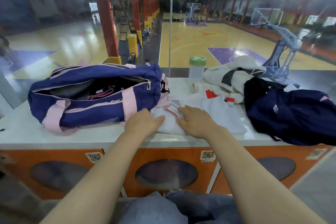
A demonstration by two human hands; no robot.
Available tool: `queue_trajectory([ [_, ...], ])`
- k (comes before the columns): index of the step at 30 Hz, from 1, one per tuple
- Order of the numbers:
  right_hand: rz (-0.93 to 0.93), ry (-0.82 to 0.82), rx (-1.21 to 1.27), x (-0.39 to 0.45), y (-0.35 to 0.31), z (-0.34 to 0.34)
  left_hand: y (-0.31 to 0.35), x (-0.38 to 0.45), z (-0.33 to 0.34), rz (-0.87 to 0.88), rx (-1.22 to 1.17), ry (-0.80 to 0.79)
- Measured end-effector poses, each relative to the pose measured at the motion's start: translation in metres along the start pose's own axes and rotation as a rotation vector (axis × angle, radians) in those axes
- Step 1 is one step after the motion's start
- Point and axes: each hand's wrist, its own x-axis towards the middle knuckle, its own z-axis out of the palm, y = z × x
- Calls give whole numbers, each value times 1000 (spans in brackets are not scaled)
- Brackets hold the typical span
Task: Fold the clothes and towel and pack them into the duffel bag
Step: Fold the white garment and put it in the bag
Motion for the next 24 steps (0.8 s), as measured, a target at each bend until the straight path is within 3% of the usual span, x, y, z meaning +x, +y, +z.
queue_trajectory([
  [9,-3,-138,-36,-6,1,-10,17,0,-2,26,175,-119],
  [14,22,-139,-67,-9,5,-17,32,-12,4,37,-178,-46],
  [18,3,1,-45,-11,4,-12,40,-12,1,43,-463,-2],
  [21,-24,11,308,-10,2,-12,47,-11,-11,111,-550,126],
  [24,10,38,789,-8,2,-21,61,-12,-24,298,-448,354],
])
